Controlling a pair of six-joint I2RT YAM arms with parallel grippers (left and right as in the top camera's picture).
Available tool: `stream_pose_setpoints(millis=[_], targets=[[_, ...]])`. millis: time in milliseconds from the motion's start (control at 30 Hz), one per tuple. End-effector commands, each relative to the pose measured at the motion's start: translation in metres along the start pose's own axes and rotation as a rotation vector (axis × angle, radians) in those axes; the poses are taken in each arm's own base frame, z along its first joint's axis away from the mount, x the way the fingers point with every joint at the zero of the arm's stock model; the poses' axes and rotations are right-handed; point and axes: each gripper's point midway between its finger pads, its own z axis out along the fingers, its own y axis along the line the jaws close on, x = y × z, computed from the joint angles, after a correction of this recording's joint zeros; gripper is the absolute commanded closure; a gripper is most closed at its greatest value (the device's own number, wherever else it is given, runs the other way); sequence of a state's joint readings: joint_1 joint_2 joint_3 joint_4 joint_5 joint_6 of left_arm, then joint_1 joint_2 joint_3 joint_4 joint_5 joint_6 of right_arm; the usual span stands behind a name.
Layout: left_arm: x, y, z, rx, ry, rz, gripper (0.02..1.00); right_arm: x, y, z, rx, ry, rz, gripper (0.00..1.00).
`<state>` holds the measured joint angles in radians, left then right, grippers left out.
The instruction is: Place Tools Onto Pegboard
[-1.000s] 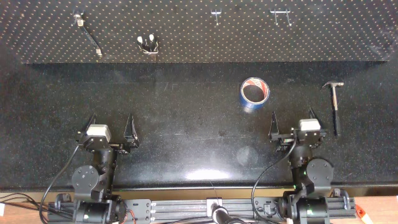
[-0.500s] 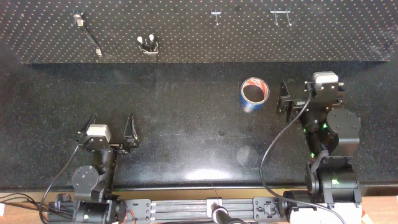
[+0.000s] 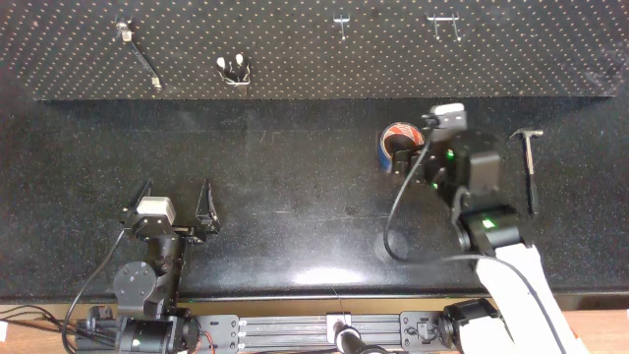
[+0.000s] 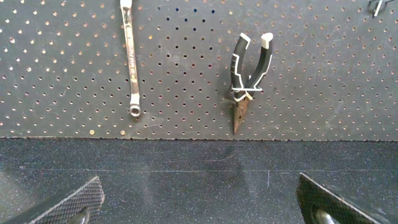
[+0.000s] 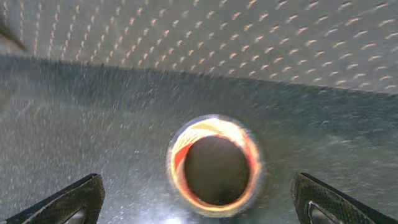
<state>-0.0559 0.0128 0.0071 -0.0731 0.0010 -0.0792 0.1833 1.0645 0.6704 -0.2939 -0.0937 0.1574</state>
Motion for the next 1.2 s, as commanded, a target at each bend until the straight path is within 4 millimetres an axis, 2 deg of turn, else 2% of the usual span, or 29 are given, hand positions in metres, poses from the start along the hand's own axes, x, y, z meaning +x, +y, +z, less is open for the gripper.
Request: stream_pose_setpoints(millis=[33, 167, 233, 500, 867, 1067, 1133, 1200], targets=[[0.0, -0.001, 0.0, 0.003, -0.001, 0.012, 0.023, 0.004, 0.017, 0.022, -0.037, 0.104, 0.011, 0.025], [0.0, -0.001, 0.0, 0.003, -0.001, 0.012, 0.023, 0.01, 0.02, 0.035, -0.037, 0.189, 0.007, 0.025], [0.0, -0.001, 0.0, 0.003, -0.001, 0.012, 0.023, 0.02, 0.019, 0.046, -0.029, 0.25, 0.021, 0.025], [0.0, -0.001, 0.0, 0.003, -0.001, 0.012, 0.023, 0.051, 0.015, 0.065, -0.02, 0.379, 0.038, 0.027], [0.0, -0.001, 0.0, 0.003, -0.001, 0.012, 0.02, 0.067, 0.029, 0.075, -0.041, 0.431, 0.007, 0.02], [0.0, -0.001, 0.0, 0.003, -0.001, 0.012, 0.023, 0.067, 0.029, 0.076, -0.041, 0.428, 0.007, 0.086], [0.0, -0.001, 0.0, 0.003, -0.001, 0.012, 0.023, 0.066, 0.029, 0.076, -0.042, 0.425, 0.007, 0.205], [0.0, -0.001, 0.0, 0.003, -0.001, 0.012, 0.023, 0.066, 0.029, 0.076, -0.042, 0.423, 0.006, 0.248]])
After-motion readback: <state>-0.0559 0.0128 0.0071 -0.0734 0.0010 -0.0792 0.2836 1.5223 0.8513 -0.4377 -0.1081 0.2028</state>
